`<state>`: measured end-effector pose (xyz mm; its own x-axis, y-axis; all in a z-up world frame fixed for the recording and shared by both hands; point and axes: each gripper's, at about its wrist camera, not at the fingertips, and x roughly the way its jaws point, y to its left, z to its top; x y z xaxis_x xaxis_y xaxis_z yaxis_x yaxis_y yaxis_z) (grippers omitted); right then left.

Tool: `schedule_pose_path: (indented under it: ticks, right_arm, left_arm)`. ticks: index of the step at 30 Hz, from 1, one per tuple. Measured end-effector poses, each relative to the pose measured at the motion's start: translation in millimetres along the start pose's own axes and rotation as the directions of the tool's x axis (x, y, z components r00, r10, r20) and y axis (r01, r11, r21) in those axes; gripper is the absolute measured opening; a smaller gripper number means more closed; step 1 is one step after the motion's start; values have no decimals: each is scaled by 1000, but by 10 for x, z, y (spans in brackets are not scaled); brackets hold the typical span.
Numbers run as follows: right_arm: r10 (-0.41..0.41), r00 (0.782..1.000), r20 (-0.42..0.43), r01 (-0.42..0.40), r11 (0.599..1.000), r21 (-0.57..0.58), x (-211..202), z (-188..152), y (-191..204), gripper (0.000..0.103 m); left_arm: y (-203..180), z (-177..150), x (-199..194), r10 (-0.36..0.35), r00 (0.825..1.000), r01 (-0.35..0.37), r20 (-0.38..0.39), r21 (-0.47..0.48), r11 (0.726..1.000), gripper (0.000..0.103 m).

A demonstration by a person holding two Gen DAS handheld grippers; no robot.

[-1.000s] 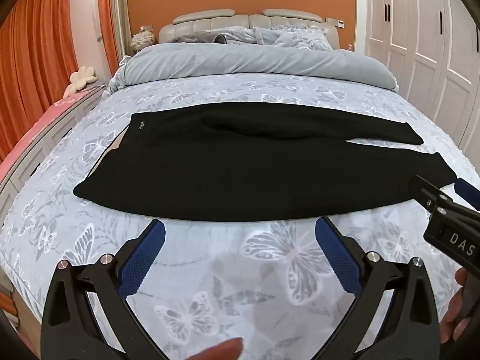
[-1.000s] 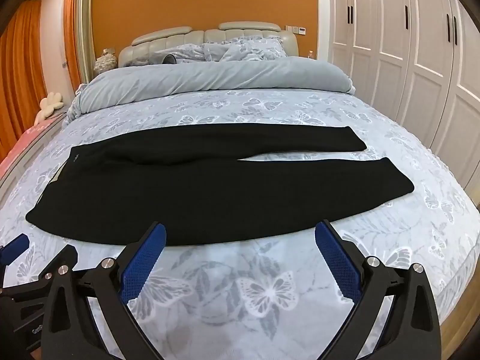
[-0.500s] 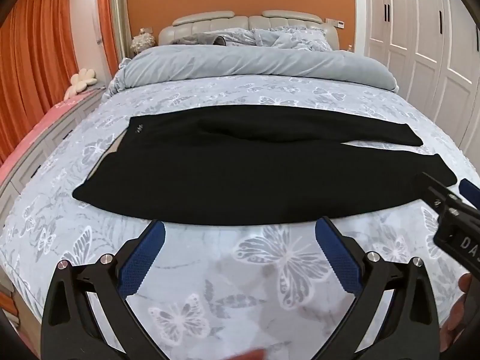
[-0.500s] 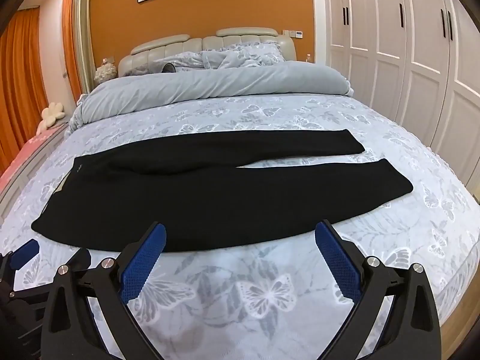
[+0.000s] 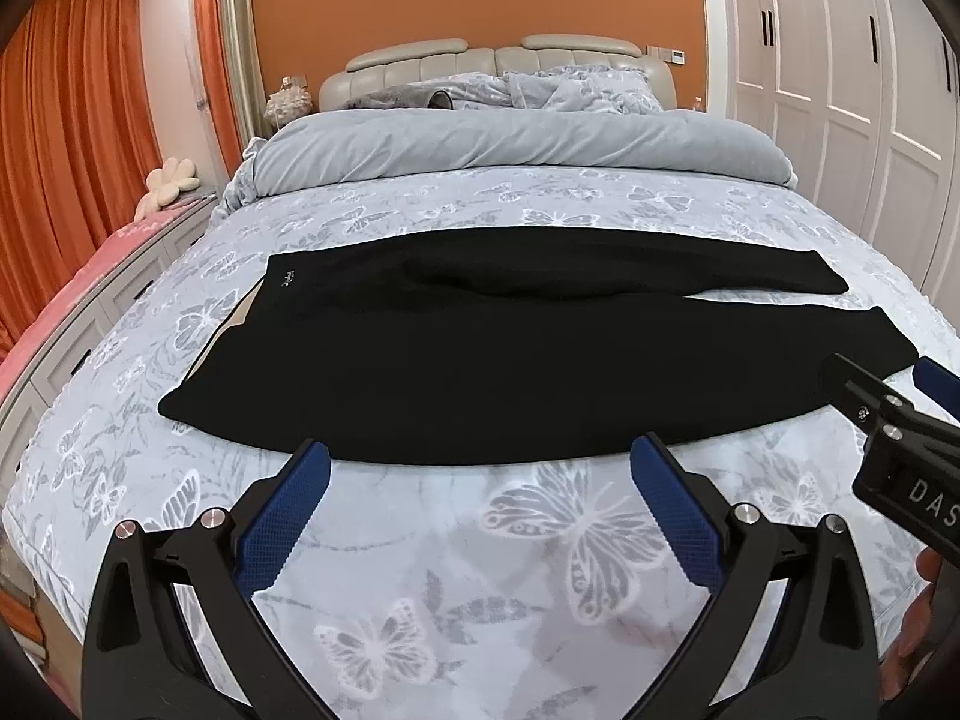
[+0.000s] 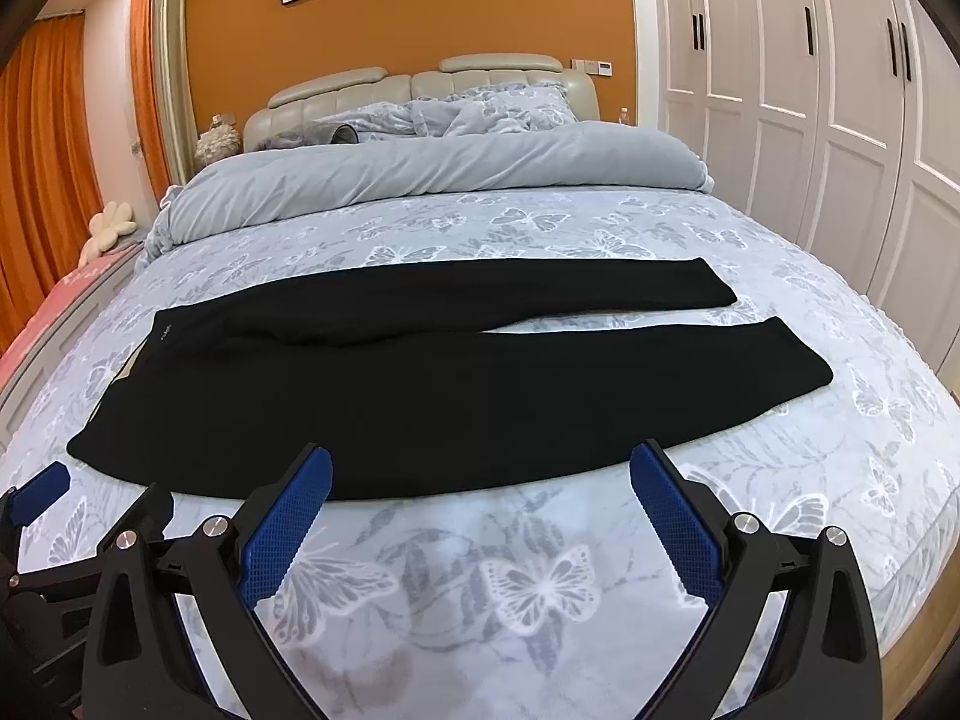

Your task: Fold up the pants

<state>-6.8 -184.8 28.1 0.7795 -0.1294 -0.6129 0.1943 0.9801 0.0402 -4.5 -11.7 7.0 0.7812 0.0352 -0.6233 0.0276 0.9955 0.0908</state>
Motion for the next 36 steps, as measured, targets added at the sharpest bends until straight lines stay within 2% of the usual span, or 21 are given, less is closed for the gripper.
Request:
schedule_pose_path:
  ticks: [36]
  right_arm:
    - [-3,1000,-3,3,1000,3,5,-7,-5,98]
  left_arm:
    - [62,9,12,17,1000,-17,-8,-14,1000,98]
